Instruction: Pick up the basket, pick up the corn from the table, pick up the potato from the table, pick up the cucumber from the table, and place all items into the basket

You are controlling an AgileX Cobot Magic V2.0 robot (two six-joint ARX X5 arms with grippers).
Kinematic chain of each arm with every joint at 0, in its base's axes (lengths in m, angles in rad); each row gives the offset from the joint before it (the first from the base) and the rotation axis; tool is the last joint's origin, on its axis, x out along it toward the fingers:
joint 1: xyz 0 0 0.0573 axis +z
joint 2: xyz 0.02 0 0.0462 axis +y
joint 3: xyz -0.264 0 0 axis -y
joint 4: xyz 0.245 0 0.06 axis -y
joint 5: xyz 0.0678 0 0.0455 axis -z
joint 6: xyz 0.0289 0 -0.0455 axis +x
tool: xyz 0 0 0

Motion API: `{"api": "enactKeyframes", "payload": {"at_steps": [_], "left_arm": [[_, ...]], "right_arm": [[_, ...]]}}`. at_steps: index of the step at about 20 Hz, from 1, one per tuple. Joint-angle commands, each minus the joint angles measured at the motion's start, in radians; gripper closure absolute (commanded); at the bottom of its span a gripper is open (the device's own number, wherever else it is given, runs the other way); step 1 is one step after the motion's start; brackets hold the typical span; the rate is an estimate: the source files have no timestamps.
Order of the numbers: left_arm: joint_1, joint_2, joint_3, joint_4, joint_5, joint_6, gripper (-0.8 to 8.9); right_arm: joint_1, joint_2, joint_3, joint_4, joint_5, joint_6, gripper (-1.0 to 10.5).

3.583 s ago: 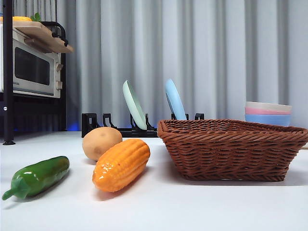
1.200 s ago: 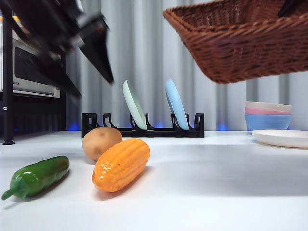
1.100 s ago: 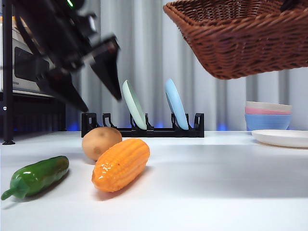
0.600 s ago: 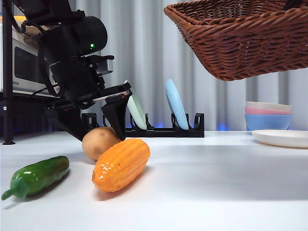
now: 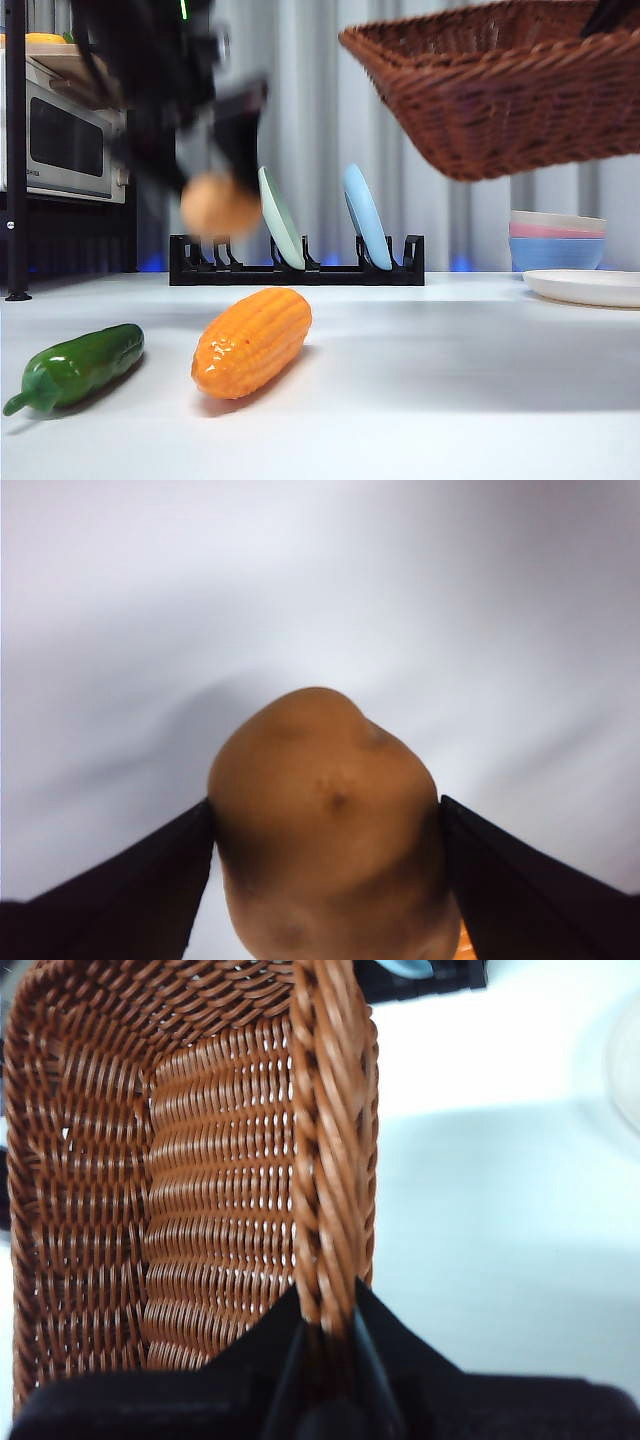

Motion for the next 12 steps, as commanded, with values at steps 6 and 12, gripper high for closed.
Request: {"api": "enactKeyframes", "payload": {"at_steps": [6,12], "left_arm": [[-0.146,-0.264,0.088,0.026,0.102,-0.047,8.22],[-0.389,-0.168,0.087,0.043,0.018,-0.049,8.22]], "right_arm": [[0.037,0.201,0.002,0.142,-0.019,0.064,9.6],[0.118,0.253,0.002,0.245,-0.019,0.138,9.6]]}}
